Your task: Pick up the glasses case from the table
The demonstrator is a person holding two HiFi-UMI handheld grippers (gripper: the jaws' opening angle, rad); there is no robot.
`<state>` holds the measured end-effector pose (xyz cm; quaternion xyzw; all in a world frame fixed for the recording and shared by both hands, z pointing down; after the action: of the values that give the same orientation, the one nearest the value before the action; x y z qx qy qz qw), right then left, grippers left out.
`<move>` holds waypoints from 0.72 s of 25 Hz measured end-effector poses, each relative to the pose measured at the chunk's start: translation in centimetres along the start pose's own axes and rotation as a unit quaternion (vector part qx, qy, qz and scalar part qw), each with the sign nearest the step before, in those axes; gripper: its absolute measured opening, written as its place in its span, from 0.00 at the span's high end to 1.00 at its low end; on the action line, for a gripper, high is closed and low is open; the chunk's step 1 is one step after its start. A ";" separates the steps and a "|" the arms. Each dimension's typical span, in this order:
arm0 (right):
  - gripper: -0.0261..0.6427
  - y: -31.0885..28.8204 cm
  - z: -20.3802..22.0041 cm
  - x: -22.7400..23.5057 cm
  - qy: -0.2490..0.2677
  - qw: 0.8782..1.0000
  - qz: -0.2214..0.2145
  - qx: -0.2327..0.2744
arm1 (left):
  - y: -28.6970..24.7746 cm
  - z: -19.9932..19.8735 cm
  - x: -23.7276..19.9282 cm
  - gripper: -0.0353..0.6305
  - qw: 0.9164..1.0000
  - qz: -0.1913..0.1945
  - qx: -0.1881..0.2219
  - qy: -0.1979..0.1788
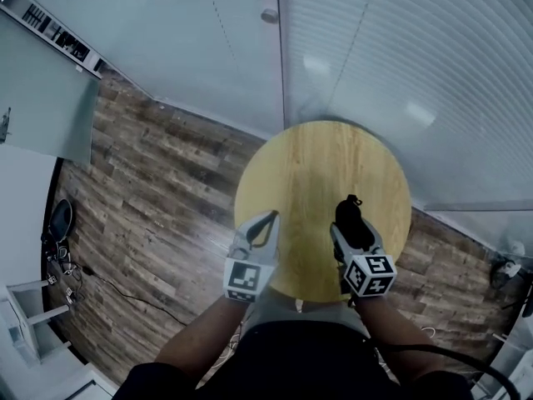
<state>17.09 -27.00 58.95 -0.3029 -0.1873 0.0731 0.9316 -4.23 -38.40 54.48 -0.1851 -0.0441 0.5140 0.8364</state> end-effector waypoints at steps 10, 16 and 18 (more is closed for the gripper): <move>0.51 7.9 -6.3 1.0 0.029 0.995 0.020 0.091 | 2.4 -5.9 3.4 0.94 0.999 0.024 0.017 -0.038; 0.51 12.1 -9.5 1.3 0.046 0.988 0.026 0.147 | 2.2 -10.0 4.5 0.94 0.996 0.030 0.047 -0.063; 0.51 13.4 -10.1 1.2 0.051 0.985 0.027 0.164 | 2.0 -11.1 5.0 0.94 0.995 0.037 0.055 -0.074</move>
<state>21.83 -21.38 43.83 -0.1543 -0.1169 0.1129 0.9746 -0.65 -36.12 42.91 -0.1022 -0.0707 0.5587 0.8200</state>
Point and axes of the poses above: the fingertips, and each gripper's own axes: y backward along the fingers, x to its right, z out of its underside, the point moved 8 cm from there along y, backward along the fingers, and after that the axes turned 6 degrees about z, right-handed, at the moved point
